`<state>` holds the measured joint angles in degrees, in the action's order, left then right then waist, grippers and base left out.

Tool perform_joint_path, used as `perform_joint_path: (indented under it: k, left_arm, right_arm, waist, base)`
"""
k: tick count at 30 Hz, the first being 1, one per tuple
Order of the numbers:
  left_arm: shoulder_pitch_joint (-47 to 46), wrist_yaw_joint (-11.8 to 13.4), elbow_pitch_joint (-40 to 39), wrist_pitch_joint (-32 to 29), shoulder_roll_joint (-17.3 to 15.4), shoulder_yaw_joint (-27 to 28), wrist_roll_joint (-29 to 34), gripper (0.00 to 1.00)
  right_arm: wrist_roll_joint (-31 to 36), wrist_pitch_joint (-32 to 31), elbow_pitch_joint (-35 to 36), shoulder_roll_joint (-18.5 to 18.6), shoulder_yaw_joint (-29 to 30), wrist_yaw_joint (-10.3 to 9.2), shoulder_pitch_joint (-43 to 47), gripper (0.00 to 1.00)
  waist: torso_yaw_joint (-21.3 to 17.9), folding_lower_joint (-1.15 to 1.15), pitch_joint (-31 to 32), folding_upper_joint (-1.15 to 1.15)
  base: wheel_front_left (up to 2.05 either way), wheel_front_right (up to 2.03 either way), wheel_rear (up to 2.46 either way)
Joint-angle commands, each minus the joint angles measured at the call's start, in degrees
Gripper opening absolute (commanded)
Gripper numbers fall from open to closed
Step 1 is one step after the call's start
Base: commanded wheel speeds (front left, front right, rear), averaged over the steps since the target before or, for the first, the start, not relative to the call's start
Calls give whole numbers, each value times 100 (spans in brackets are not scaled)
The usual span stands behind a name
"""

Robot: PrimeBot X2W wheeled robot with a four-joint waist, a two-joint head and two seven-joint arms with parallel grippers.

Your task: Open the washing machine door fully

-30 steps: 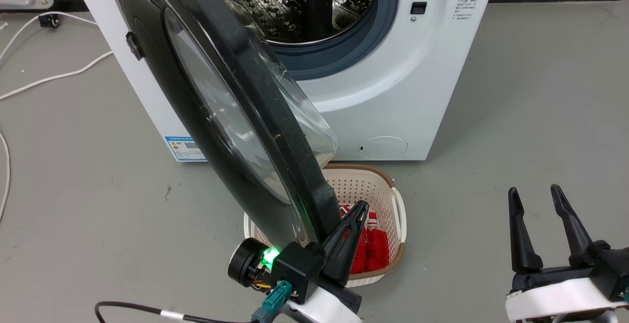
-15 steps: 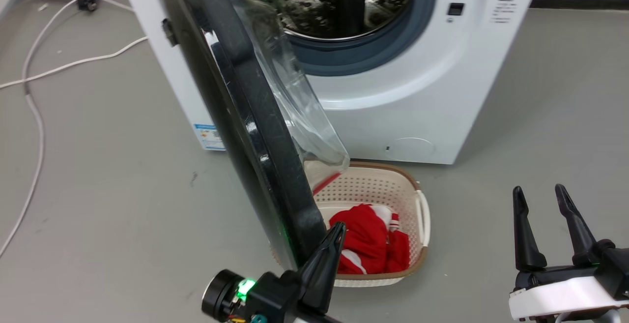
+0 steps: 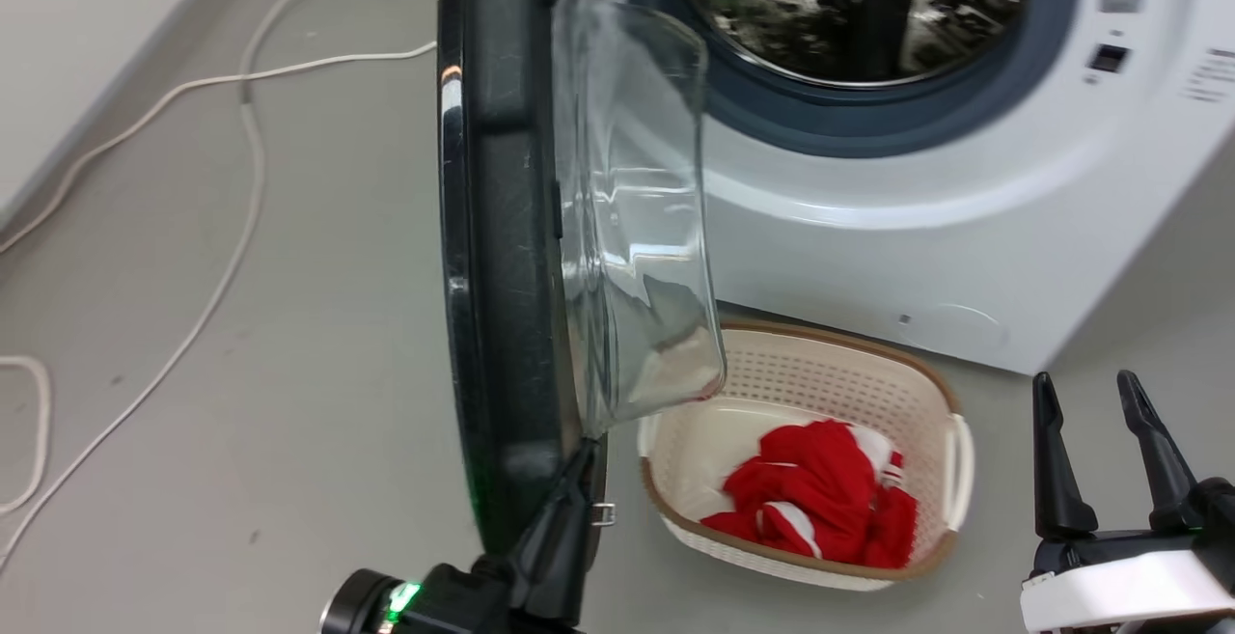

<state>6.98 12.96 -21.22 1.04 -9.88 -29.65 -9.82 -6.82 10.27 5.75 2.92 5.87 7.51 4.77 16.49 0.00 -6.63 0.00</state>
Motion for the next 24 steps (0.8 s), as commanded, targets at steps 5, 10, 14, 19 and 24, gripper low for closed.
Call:
perform_joint_path:
  k: [5, 10, 14, 19, 24]
  left_arm:
    - [96, 269, 68, 31, -165, 477, -81, 0]
    - [-45, 327, 149, 89, -293, 870, -233, 0]
    - [-223, 305, 393, 148, -462, 1340, -484, 0]
    - [-548, 237, 839, 303, -661, 1952, -874, 0]
    - [-880, 171, 1381, 555, -843, 2525, -1219, 0]
  right_arm:
    - [42, -74, 113, -8, -41, -4, 26, 100]
    - [66, -145, 154, -8, -96, -4, 3, 100]
    - [89, -174, 192, -8, -157, -4, -36, 100]
    - [179, -219, 259, -8, -302, -4, -108, 100]
    - [313, -255, 275, -8, -415, -4, -118, 100]
  waist:
    - [547, 0, -10, 0]
    - [664, 0, -43, 0]
    - [667, 0, -50, 0]
    - [526, 0, -106, 0]
    - [338, 0, -156, 0]
  base:
    - [0, 0, 0]
    - [0, 0, 0]
    - [0, 0, 0]
    - [0, 0, 0]
    - [0, 0, 0]
